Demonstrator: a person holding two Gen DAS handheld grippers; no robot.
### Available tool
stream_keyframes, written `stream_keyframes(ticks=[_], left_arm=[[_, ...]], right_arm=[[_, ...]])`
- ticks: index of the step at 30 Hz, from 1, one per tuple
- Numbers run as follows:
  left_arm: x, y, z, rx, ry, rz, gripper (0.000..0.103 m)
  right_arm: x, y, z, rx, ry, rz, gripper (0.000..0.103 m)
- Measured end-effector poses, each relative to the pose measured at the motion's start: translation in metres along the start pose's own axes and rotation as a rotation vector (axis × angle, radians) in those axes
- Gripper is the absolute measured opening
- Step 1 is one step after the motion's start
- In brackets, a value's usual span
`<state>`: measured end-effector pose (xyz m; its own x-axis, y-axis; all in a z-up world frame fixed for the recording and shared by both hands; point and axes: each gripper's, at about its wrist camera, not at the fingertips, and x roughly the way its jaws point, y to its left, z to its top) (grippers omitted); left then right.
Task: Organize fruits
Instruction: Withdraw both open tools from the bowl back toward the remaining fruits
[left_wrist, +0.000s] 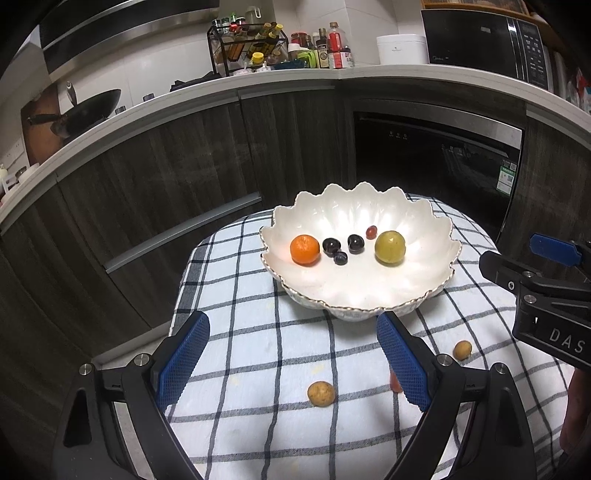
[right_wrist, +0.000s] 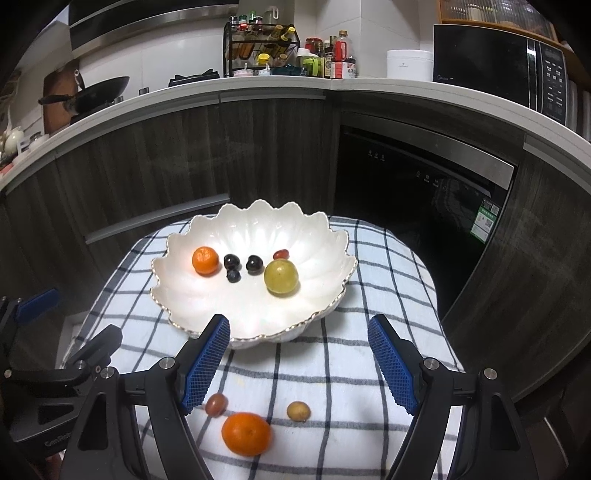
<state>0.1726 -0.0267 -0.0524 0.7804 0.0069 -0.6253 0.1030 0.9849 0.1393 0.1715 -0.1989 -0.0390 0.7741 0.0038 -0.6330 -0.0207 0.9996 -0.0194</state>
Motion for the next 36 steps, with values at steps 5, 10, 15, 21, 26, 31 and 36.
stream_keyframes(ticks=[5, 10, 15, 21, 26, 31, 36], left_arm=[[-0.002, 0.002, -0.009, 0.008, -0.001, 0.004, 0.093], [-0.001, 0.003, -0.019, 0.009, 0.004, 0.001, 0.093], [0.0, 0.005, -0.028, 0.012, 0.001, -0.006, 0.093], [0.003, 0.006, -0.037, 0.01, 0.006, -0.017, 0.092], [0.007, 0.005, -0.048, 0.024, 0.002, -0.02, 0.092], [0.012, 0.002, -0.057, 0.038, 0.002, -0.031, 0.092], [0.019, 0.002, -0.064, 0.035, 0.014, -0.04, 0.088]], right_arm=[[0.0, 0.004, -0.009, -0.002, 0.011, 0.006, 0.078], [0.001, 0.008, -0.019, -0.013, 0.022, 0.008, 0.078], [0.003, 0.012, -0.026, -0.023, 0.034, 0.01, 0.078], [0.004, 0.017, -0.035, -0.039, 0.041, 0.01, 0.078], [0.007, 0.019, -0.044, -0.041, 0.054, 0.011, 0.078], [0.01, 0.021, -0.053, -0.053, 0.061, 0.011, 0.078], [0.015, 0.023, -0.061, -0.059, 0.074, 0.014, 0.078]])
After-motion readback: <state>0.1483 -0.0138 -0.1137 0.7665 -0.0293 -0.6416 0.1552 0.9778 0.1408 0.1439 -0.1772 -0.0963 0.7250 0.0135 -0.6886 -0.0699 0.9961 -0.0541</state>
